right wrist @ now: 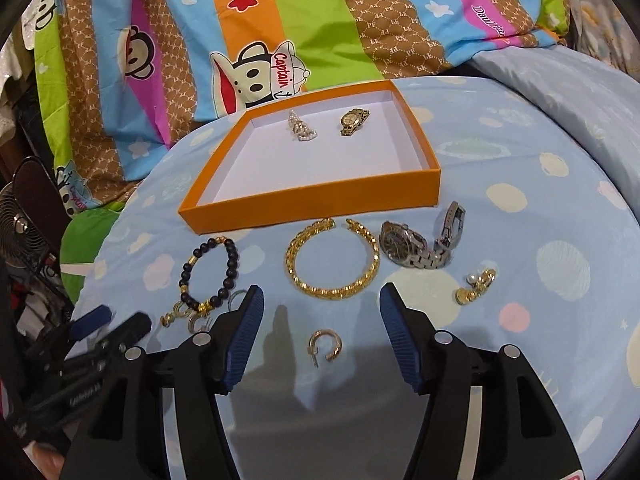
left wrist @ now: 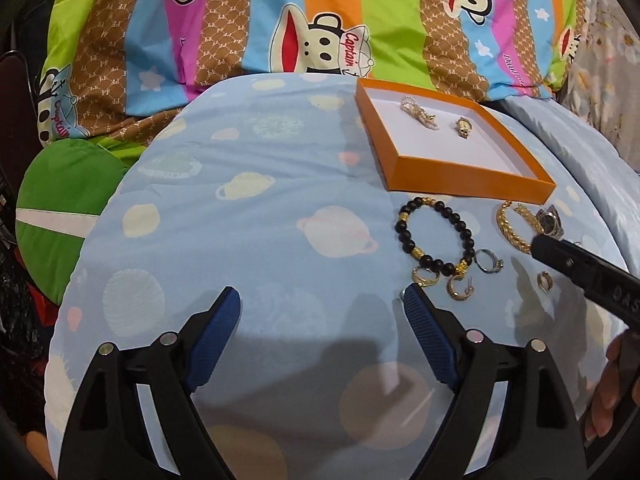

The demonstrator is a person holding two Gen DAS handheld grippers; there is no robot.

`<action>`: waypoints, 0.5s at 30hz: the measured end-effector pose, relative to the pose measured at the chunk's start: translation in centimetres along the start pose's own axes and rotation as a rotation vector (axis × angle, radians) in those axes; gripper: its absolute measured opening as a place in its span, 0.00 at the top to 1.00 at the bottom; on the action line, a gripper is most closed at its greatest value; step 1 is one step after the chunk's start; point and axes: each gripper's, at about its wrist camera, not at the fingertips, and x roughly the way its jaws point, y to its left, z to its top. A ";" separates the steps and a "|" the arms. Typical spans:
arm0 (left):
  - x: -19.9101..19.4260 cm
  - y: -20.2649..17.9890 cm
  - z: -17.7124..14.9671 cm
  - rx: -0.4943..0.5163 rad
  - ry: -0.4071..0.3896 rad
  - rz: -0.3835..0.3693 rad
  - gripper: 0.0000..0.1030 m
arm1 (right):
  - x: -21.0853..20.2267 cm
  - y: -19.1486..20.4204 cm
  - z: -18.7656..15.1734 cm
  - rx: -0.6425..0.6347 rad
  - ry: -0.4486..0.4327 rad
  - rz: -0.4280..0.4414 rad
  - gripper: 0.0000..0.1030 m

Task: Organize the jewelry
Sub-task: 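Withdraw both tools from the box back over the remaining jewelry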

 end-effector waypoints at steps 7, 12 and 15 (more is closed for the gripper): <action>0.0 -0.1 0.0 0.000 -0.001 0.011 0.18 | 1.5 0.8 0.8 -0.014 0.005 -0.046 0.36; 0.3 0.0 0.0 -0.012 0.006 0.008 0.18 | 2.0 0.6 0.7 -0.007 0.013 -0.064 0.38; 0.4 0.1 0.0 -0.016 0.010 0.005 0.18 | 2.1 0.5 0.7 -0.006 0.012 -0.075 0.48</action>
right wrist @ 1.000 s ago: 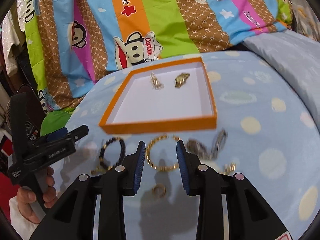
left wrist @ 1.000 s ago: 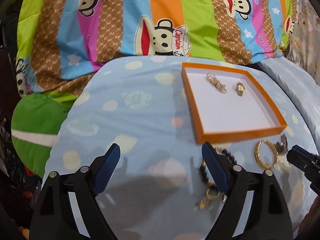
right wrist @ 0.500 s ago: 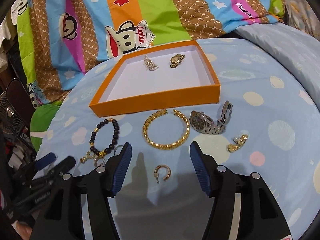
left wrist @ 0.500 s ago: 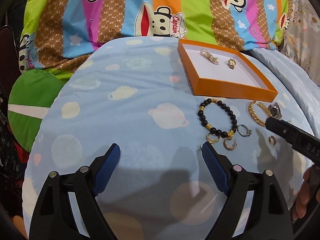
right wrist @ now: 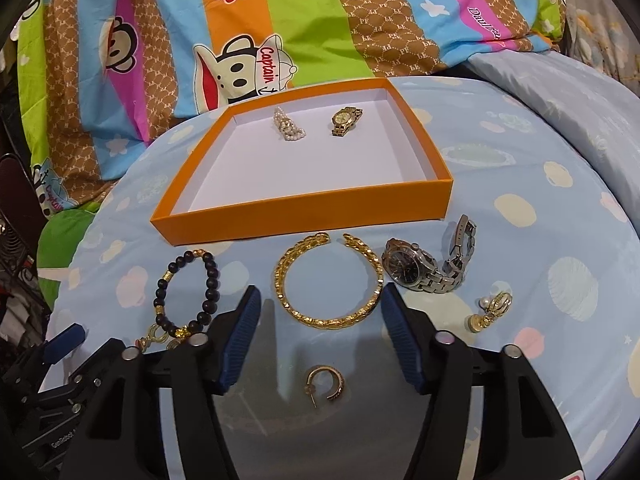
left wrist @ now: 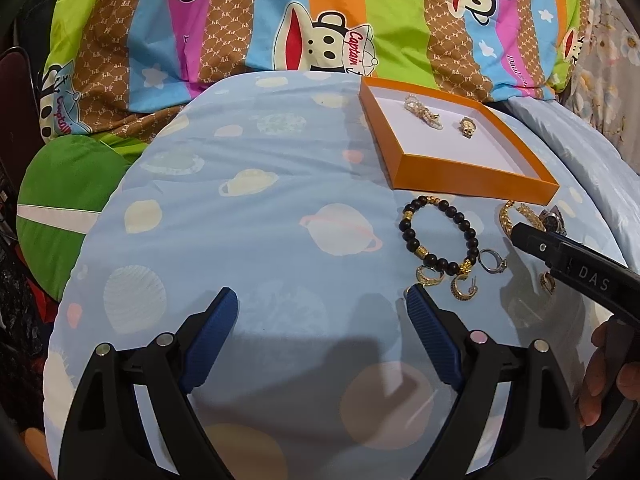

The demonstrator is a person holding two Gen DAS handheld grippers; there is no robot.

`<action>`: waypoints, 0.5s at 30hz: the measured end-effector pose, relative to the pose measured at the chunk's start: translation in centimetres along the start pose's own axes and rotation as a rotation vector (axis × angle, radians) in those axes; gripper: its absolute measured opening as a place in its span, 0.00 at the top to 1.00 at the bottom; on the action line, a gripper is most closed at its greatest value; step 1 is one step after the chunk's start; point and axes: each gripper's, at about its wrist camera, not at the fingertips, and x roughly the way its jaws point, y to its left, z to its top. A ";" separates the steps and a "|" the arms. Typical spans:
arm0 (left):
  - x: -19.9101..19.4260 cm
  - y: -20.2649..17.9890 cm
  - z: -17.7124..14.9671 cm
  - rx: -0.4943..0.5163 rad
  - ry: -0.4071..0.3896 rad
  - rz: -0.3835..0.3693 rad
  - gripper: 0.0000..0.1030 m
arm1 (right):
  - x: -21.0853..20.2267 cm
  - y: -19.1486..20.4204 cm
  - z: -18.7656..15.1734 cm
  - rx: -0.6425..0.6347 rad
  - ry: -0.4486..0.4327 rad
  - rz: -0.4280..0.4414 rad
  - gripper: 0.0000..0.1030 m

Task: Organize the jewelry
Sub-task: 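Withdraw both tools from the box back over the remaining jewelry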

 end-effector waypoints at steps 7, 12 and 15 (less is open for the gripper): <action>0.1 0.1 -0.1 -0.002 0.001 0.003 0.18 | -0.1 -0.2 0.0 0.011 -0.009 0.010 0.52; 0.2 0.2 -0.1 -0.007 0.003 0.005 0.18 | -1.7 -0.6 -0.3 0.016 -0.039 0.038 0.53; 0.2 0.2 -0.1 -0.010 0.005 0.005 0.18 | -2.7 -1.0 -0.8 0.005 -0.032 0.047 0.97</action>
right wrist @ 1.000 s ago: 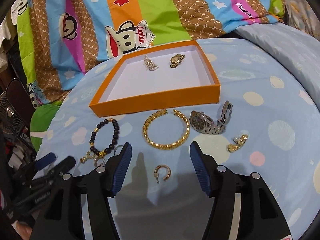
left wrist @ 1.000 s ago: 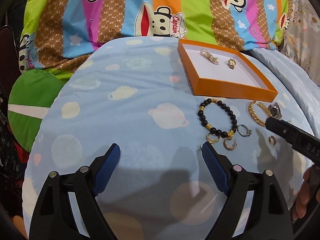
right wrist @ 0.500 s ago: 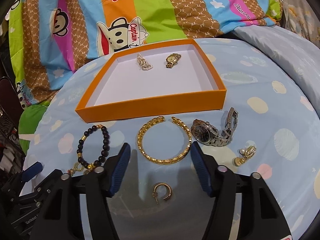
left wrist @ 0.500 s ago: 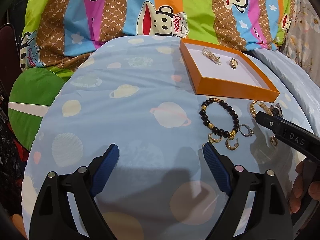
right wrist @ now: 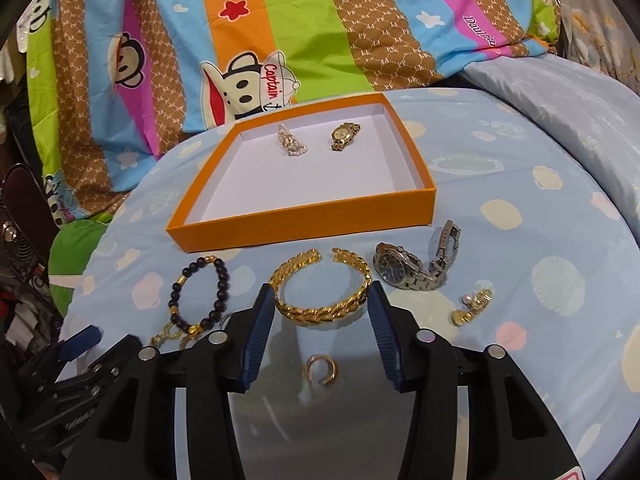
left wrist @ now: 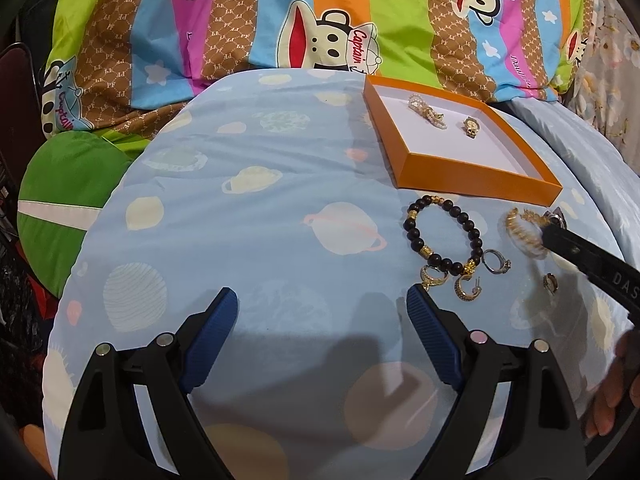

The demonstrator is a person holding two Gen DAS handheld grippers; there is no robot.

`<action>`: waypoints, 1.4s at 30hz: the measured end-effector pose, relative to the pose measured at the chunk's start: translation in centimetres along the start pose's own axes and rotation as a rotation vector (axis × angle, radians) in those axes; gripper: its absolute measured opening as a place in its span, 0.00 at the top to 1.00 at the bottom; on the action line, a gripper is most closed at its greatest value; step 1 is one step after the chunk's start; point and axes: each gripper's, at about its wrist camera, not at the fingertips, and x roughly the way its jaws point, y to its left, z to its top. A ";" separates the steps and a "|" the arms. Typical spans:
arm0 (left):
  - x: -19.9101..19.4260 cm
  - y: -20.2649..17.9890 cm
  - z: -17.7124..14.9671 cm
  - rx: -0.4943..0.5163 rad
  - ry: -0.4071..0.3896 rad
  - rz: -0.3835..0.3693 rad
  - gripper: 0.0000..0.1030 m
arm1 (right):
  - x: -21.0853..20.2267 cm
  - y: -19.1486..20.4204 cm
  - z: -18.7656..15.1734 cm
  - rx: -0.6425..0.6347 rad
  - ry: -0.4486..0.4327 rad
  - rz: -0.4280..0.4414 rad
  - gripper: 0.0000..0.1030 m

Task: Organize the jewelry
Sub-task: 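Withdraw both tools from the box back over the remaining jewelry, then grasp the gold chain bangle with the right tool and lift it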

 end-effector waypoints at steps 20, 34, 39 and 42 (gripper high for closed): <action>0.0 0.2 0.0 -0.005 0.003 0.003 0.18 | 3.9 4.5 1.9 -0.122 0.073 0.010 0.31; 0.0 -0.1 0.0 0.003 0.006 -0.011 0.18 | 1.5 2.1 1.4 -0.062 0.029 0.040 0.46; -0.2 -1.1 0.2 0.000 0.015 -0.047 0.18 | -2.8 -1.4 0.2 -0.024 -0.013 0.032 0.46; -0.2 -3.0 0.8 0.018 0.021 -0.075 0.18 | -4.4 -3.0 -0.4 -0.005 -0.027 0.020 0.46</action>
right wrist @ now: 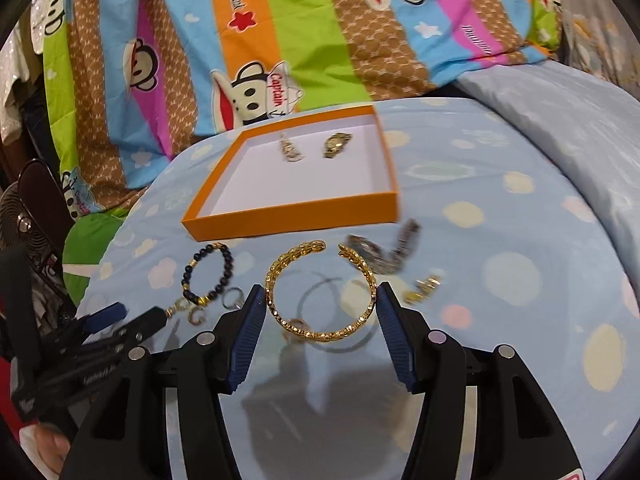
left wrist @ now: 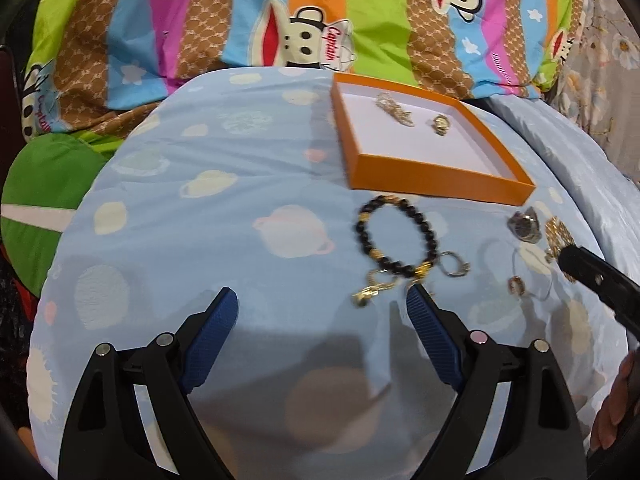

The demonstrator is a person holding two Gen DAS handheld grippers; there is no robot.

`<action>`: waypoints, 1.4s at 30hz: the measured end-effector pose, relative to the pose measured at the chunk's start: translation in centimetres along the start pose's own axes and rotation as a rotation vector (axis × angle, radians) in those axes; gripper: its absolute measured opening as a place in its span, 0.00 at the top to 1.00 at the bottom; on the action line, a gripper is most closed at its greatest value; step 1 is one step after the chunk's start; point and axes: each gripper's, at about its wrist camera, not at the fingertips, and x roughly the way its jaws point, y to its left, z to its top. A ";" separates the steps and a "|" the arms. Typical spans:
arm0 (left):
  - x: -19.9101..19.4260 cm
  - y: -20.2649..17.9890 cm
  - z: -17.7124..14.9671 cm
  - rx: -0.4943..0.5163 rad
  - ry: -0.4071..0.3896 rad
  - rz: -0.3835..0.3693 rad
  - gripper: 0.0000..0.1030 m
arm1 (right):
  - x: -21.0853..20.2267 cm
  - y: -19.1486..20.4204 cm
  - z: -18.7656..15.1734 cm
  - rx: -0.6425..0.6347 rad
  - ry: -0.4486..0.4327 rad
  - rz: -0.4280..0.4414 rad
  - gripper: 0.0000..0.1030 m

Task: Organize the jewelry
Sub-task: 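Grasp the gold chain bangle with the right tool and lift it, then grasp the silver watch with the left tool while the right tool holds the bangle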

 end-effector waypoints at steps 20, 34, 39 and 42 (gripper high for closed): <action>2.6 -12.5 4.3 0.113 0.037 -0.135 0.18 | -3.2 -6.6 -2.4 0.102 -0.047 -0.065 0.46; 5.9 -18.2 4.1 0.135 0.094 -0.144 0.68 | -4.4 -8.7 -3.0 0.137 -0.060 -0.064 0.46; 4.9 -18.0 3.3 0.169 0.079 -0.168 0.91 | -4.5 -8.4 -3.1 0.136 -0.063 -0.053 0.46; 4.1 -16.7 3.1 0.159 0.081 -0.185 0.94 | -4.6 -8.2 -3.0 0.135 -0.065 -0.045 0.46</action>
